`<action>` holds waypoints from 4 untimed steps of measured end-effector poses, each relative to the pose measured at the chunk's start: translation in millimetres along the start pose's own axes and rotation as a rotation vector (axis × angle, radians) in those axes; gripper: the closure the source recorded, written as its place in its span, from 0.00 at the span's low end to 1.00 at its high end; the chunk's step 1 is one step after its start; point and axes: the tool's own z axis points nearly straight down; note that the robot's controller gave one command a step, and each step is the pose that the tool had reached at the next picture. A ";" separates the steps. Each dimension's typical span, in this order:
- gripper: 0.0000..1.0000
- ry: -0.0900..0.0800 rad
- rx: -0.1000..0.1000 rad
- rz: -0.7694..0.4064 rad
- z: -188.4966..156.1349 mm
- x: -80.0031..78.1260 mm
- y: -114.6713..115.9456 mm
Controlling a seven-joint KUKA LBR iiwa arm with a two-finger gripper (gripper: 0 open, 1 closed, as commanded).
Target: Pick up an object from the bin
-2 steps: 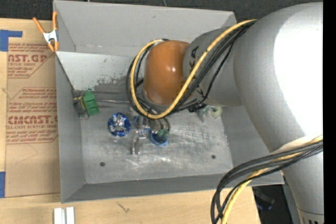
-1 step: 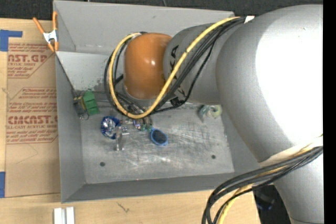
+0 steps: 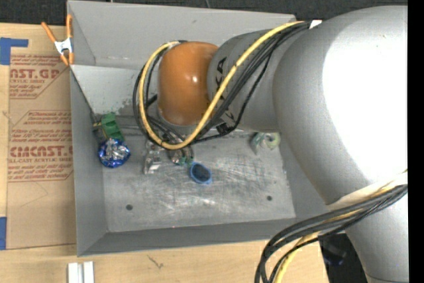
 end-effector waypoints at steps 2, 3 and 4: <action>0.00 -0.004 -0.002 -0.175 15.5 4.2 71.7; 1.00 -0.008 -0.003 -0.173 14.1 2.8 70.8; 1.00 -0.008 -0.004 -0.172 14.1 2.8 70.7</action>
Offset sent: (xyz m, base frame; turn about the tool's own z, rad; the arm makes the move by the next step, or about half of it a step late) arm 0.0000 0.0000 0.0000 0.0000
